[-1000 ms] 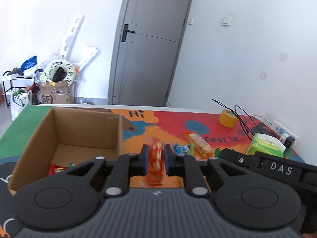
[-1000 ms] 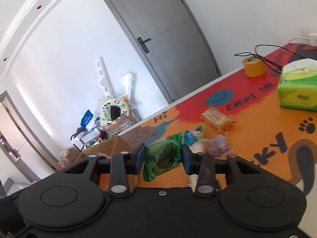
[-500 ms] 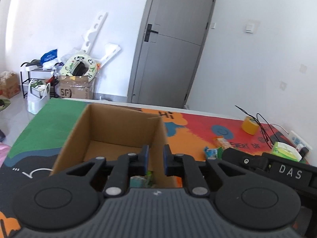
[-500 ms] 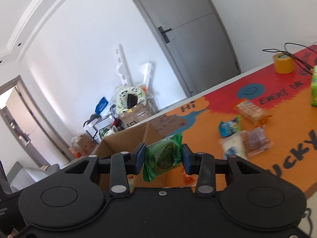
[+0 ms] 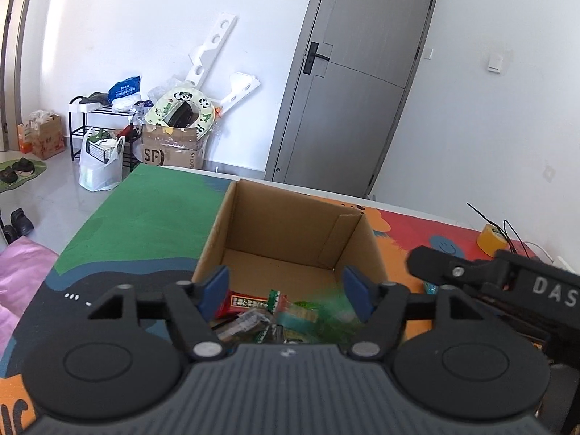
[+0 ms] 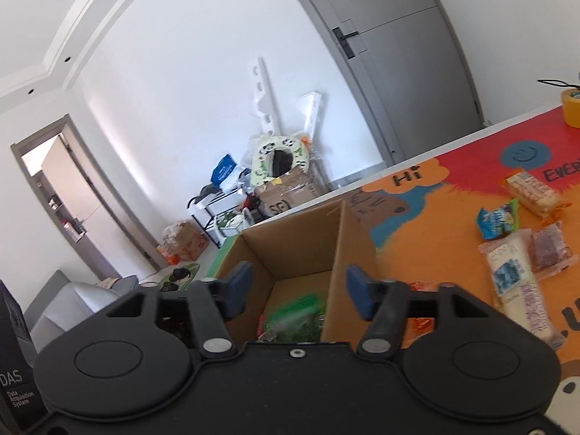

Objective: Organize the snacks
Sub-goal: 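Carry both packets over the box and open both grippers to drop them, then grasp the small red-and-white packet with the right gripper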

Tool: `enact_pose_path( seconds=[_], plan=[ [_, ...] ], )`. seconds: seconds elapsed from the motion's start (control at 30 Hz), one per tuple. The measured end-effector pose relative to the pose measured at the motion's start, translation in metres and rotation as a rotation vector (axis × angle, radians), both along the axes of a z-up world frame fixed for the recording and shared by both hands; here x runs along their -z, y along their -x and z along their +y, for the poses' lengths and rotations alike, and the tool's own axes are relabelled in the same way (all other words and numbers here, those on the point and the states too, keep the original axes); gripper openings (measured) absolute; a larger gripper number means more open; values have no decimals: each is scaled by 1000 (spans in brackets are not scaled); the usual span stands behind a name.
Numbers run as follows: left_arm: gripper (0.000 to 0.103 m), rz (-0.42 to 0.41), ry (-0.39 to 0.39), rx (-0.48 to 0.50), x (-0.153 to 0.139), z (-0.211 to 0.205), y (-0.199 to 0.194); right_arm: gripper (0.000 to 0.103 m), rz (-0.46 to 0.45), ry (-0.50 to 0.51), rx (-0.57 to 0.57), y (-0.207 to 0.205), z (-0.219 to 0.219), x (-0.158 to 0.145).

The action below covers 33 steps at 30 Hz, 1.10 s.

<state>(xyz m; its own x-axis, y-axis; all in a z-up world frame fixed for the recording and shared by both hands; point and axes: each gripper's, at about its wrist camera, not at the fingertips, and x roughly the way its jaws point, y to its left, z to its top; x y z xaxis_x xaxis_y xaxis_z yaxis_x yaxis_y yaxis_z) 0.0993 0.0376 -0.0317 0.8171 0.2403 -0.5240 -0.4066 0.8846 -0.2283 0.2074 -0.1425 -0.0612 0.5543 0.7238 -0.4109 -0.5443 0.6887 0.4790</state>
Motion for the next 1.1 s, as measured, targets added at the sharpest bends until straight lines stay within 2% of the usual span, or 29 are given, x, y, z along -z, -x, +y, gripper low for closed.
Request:
enact_pose_path(
  seconds=[0.27, 0.43, 0.83, 1.1],
  plan=[
    [77, 0, 7, 7, 2, -1, -3, 61, 52, 24, 103, -9, -53, 10],
    [80, 6, 7, 10, 4, -5, -1, 61, 80, 59, 143, -14, -71, 22],
    [84, 10, -5, 33, 3, -7, 6, 60, 172, 169, 192, -13, -87, 53],
    [85, 4, -5, 41, 3, -3, 6, 60, 145, 274, 247, -30, -75, 67]
  ],
)
